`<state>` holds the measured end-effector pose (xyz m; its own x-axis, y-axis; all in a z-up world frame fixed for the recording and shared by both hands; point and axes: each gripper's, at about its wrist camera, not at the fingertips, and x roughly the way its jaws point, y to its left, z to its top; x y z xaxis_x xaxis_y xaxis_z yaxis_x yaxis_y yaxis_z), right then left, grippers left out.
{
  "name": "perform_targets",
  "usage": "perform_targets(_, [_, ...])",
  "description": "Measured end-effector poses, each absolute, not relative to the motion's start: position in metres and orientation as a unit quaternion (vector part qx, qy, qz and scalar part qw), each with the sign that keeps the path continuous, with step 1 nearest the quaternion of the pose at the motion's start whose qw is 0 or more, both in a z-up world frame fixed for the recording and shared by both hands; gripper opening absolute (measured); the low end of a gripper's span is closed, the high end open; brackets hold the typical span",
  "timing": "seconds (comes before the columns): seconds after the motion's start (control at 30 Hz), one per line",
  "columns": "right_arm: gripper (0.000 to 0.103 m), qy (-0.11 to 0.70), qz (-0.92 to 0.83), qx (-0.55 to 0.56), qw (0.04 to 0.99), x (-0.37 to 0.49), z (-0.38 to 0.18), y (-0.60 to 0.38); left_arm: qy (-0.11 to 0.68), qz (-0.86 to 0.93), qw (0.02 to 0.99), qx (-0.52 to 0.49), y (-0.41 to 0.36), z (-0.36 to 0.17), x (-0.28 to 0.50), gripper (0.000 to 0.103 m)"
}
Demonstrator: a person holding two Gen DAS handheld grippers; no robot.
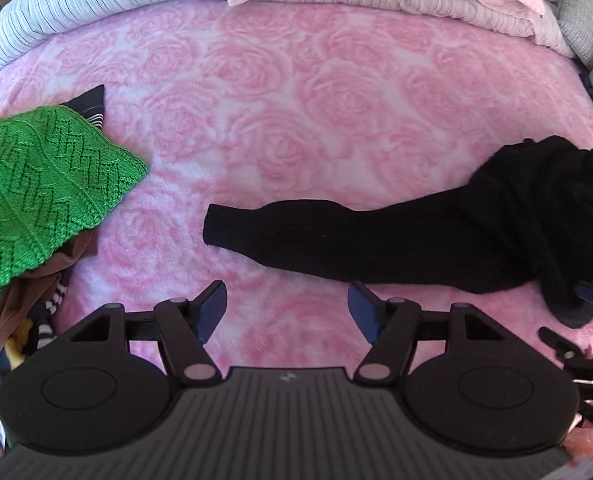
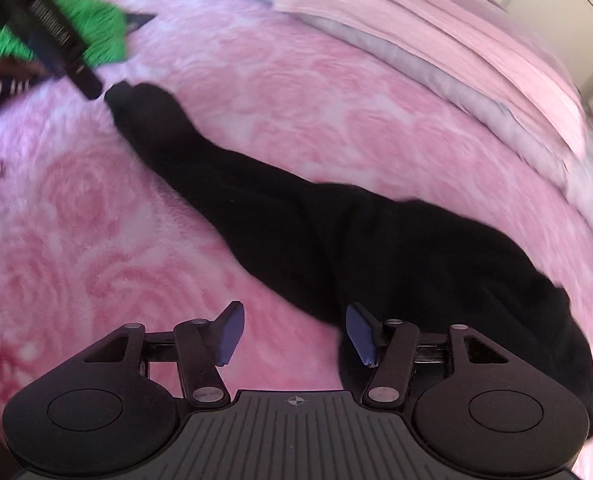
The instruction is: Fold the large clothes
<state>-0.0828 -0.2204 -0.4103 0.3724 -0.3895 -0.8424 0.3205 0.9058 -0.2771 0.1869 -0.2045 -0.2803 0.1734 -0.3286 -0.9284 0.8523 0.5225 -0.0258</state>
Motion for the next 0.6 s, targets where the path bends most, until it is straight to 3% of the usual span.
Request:
perform_targets(0.2, [0.053,0.536,-0.207,-0.100,0.812,-0.037,-0.463,-0.228,0.503,-0.404,0.720,0.256,-0.209,-0.300,0.201,0.063])
perform_targets(0.23, [0.040,0.528,-0.202,-0.096,0.819,-0.036,-0.465,-0.232,0.504,-0.402,0.721,0.255,-0.209,-0.301,0.203,0.063])
perform_targets(0.27, [0.003,0.523,-0.199,-0.081,0.825,-0.035,-0.463,-0.237,0.505,-0.400,0.721,0.255,-0.209,-0.302,0.204,0.063])
perform_targets(0.4, [0.002,0.459,-0.262,-0.052,0.847,-0.051,-0.415,-0.261,0.500,-0.391,0.728,0.258,-0.205,-0.300,0.207,0.063])
perform_targets(0.6, [0.002,0.273,-0.446,0.099,0.847,-0.189,-0.257,-0.335,0.470,-0.397,0.747,0.253,-0.217,-0.271,0.207,0.062])
